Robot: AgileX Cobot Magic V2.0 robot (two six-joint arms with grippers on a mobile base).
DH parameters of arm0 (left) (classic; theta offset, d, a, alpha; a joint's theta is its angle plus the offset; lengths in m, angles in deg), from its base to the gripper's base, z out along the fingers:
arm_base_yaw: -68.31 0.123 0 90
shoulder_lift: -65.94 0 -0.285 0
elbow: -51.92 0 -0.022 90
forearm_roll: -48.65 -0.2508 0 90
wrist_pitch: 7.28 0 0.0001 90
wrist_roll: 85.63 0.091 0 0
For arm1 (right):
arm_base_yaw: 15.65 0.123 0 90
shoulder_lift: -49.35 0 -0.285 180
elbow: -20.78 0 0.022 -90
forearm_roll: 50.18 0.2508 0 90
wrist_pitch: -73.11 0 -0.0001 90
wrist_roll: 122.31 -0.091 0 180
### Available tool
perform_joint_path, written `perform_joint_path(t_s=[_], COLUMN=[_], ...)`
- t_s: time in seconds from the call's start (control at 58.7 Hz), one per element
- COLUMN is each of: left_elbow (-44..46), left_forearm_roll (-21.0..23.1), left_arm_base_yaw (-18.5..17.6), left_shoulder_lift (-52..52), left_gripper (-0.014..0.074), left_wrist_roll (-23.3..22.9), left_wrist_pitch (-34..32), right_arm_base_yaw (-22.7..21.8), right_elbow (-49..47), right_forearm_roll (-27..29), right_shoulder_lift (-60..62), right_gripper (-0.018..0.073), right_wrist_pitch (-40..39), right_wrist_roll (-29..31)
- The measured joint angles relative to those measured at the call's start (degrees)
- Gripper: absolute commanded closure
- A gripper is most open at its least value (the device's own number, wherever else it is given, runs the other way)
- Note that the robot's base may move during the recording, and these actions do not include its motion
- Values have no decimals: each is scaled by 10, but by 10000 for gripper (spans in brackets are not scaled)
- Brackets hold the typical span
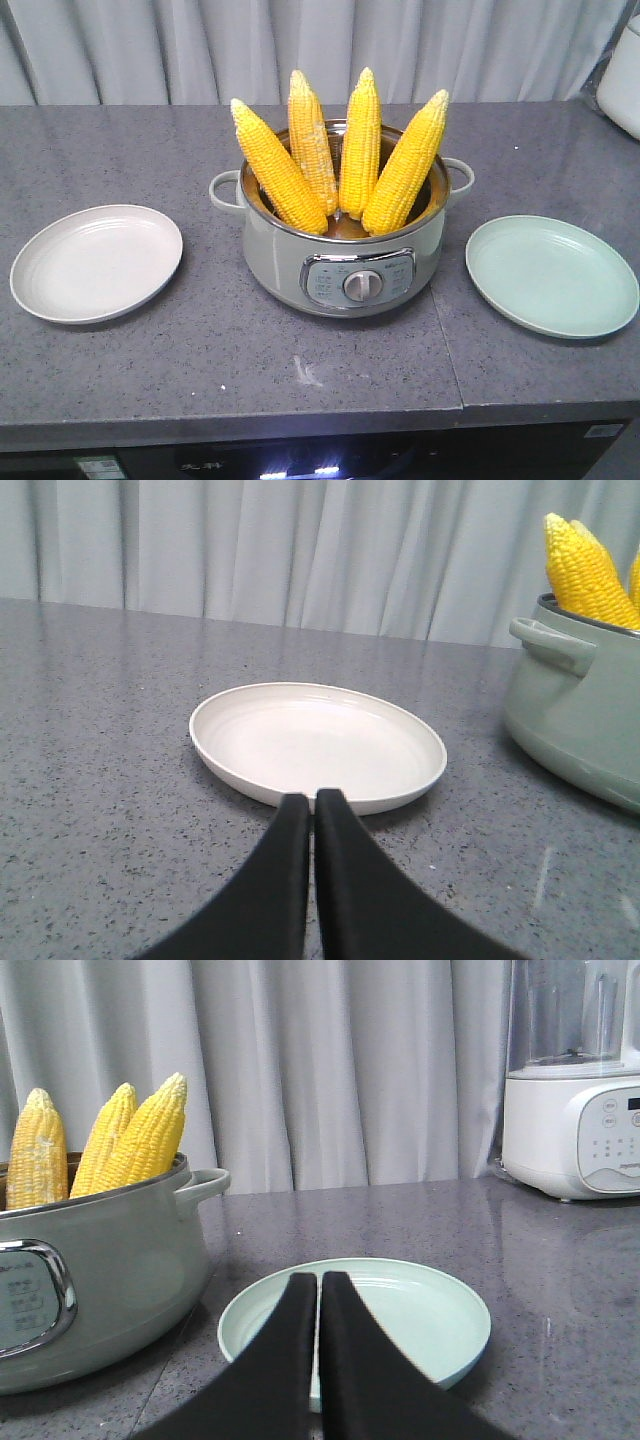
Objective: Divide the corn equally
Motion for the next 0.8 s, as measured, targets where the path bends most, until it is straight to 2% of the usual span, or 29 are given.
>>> perform_joint_path(t_s=[0.801], left_elbow=[0], left_forearm_roll=[0], left_arm_base_yaw=[0], left_shoulder_lift=[0], left_gripper=[603], left_wrist_roll=[0], left_wrist_pitch=[0], right_arm_base_yaw=[0], right_elbow=[0], right_forearm_roll=[0], right_shoulder_lift=[0], right_gripper=[561], right_wrist_pitch=[0], right_wrist_roll=[0])
